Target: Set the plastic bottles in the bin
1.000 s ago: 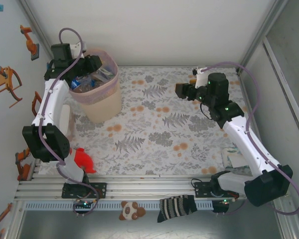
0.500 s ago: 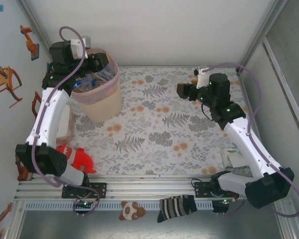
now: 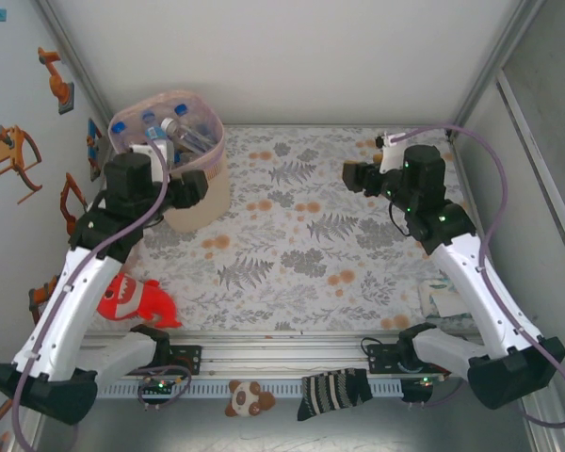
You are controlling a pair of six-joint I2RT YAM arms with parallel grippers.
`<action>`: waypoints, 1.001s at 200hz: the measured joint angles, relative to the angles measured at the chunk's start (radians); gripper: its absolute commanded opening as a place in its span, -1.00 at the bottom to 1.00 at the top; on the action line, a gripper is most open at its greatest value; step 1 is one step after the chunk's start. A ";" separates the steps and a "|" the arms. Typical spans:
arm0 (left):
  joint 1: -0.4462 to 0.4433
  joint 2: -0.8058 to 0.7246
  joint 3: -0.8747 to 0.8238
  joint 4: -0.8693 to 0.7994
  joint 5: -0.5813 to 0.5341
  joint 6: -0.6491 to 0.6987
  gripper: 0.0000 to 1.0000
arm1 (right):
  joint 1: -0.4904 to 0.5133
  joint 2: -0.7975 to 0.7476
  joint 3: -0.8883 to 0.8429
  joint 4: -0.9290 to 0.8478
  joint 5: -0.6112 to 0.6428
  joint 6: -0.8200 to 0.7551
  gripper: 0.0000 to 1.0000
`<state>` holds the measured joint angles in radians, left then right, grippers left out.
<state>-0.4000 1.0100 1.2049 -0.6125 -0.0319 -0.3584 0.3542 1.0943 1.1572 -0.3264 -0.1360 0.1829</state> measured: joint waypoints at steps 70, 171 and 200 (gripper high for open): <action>-0.085 -0.053 -0.287 -0.027 -0.240 -0.090 0.93 | -0.069 -0.076 -0.158 -0.055 0.082 0.031 0.99; -0.016 0.178 -0.517 0.348 -0.378 0.052 0.93 | -0.200 -0.011 -0.495 0.165 0.443 0.052 0.99; 0.053 0.246 -0.520 0.447 -0.368 0.118 0.93 | -0.217 0.063 -0.583 0.332 0.464 0.024 0.99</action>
<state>-0.3473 1.2556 0.6849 -0.1654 -0.4000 -0.2401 0.1371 1.1568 0.5747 0.0055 0.3283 0.2073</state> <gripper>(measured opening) 0.963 0.994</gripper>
